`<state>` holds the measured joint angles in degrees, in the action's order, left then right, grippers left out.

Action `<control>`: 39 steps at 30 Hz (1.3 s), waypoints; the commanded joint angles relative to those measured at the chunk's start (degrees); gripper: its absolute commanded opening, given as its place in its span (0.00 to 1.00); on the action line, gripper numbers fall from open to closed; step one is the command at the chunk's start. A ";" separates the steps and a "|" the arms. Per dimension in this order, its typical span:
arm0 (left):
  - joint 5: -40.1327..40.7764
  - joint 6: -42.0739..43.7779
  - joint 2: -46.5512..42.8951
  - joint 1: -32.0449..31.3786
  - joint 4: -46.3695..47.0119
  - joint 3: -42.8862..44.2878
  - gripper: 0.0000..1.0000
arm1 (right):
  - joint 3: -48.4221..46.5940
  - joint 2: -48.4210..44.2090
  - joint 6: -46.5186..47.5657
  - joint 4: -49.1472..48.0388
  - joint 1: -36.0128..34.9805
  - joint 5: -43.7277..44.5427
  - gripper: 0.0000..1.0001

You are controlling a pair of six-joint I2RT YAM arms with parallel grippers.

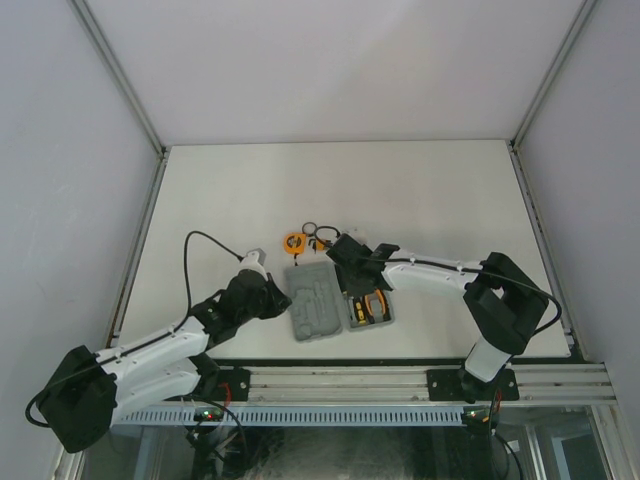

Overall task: Sort the tools into containers
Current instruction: Adjust the screwdriver in the storage box.

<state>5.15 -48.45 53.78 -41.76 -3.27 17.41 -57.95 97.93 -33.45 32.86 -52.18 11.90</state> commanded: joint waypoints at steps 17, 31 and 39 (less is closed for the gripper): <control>-5.46 0.28 -2.84 -2.89 -0.16 1.60 0.00 | 18.45 1.98 -13.73 -2.06 -8.00 -8.14 0.00; -4.49 0.88 -6.88 -2.89 -4.35 1.03 0.00 | 9.75 -11.72 -11.23 4.32 -8.19 0.25 0.22; -3.54 1.29 -7.01 -2.89 -5.51 1.54 0.00 | 7.45 -22.35 -9.13 7.28 -8.38 5.79 0.33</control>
<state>2.98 -48.29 47.53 -44.25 -11.20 17.37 -48.60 81.76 -44.07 36.82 -60.23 16.01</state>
